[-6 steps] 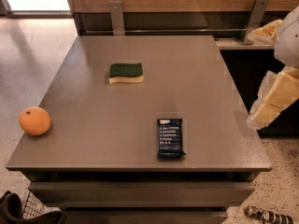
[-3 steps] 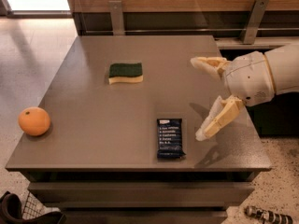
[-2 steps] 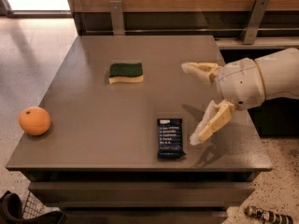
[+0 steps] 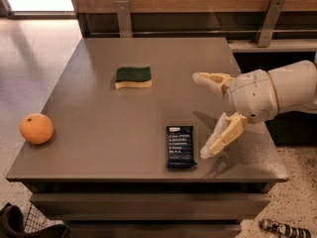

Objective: Pick rxbar blueberry

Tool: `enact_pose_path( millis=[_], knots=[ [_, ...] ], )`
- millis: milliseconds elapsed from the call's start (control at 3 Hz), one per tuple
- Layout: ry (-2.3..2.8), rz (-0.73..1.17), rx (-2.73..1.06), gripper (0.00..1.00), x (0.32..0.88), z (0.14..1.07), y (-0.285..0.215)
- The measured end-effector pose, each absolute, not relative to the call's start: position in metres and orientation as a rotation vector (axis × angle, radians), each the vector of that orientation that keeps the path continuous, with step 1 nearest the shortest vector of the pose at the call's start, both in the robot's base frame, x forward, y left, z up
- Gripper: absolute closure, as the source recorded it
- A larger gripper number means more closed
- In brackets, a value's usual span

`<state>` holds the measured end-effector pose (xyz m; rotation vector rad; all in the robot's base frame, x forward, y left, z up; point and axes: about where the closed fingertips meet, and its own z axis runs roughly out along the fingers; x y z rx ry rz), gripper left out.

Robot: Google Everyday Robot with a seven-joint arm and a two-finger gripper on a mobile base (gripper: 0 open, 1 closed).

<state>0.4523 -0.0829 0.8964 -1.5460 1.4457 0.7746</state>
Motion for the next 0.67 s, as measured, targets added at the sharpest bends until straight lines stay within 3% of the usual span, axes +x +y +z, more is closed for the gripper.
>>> enact_pose_path(
  millis=[667],
  knots=[
    [1.459,0.846,-1.490,0.00,0.451,0.851,-0.080]
  ],
)
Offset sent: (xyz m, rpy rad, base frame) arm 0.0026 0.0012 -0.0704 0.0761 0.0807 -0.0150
